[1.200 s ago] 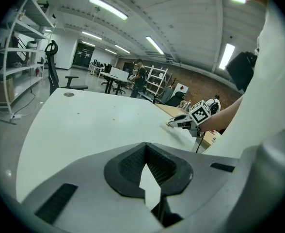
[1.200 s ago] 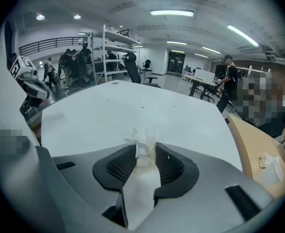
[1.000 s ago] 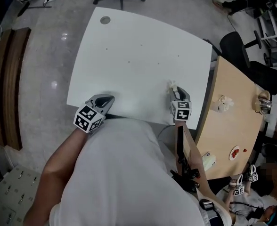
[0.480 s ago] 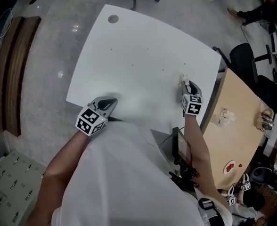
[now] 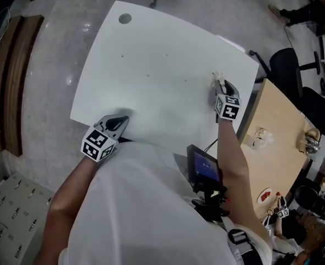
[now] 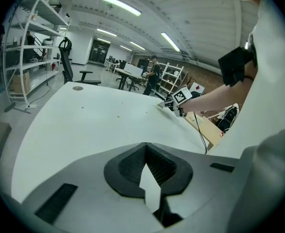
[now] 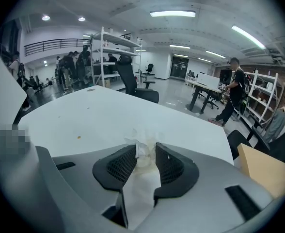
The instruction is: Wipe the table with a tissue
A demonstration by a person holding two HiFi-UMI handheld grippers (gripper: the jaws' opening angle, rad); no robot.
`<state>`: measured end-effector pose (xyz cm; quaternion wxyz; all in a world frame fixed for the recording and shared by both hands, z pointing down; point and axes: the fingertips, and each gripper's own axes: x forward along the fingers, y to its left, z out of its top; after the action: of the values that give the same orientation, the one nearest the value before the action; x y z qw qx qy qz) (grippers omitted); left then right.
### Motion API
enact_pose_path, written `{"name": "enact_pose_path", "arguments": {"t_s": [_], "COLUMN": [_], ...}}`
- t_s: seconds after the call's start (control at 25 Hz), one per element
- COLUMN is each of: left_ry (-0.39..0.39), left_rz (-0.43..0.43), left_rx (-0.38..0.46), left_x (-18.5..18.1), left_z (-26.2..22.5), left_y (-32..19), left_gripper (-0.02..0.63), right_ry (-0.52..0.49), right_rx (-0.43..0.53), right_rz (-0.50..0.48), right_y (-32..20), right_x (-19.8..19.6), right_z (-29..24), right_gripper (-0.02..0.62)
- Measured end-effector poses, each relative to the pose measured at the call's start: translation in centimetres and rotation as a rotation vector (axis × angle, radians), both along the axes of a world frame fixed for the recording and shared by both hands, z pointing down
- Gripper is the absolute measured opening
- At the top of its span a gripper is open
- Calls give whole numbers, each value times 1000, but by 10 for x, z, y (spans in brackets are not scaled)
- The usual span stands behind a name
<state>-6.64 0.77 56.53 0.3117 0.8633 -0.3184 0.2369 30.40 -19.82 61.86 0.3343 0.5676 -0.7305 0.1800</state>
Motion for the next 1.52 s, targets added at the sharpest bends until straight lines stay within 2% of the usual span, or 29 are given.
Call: {"name": "enact_pose_path", "arguments": {"t_s": [0.2, 0.44, 0.64, 0.84, 1.04, 1.28, 1.52], "left_ry": [-9, -13, -9, -6, -4, -3, 1], "left_rz": [2, -5, -4, 13, 12, 16, 17], "left_rx": [-17, -38, -44, -52, -51, -45, -31], "left_x": [2, 1, 3, 8, 6, 3, 3], "left_z": [1, 5, 7, 10, 10, 8, 5], "left_y": [1, -4, -9, -9, -11, -8, -9], "left_gripper": [5, 6, 5, 6, 5, 5, 5], "right_ry": [85, 157, 304, 396, 409, 375, 250], "right_rx": [-15, -37, -43, -34, -24, -15, -116], "right_rz": [-110, -136, -242, -273, -310, -346, -442], "right_y": [-18, -34, -36, -35, -26, -13, 5], "right_x": [-8, -1, -11, -17, -30, -45, -61], "right_z": [4, 10, 14, 15, 16, 16, 18], "right_gripper": [118, 119, 118, 118, 117, 117, 117]}}
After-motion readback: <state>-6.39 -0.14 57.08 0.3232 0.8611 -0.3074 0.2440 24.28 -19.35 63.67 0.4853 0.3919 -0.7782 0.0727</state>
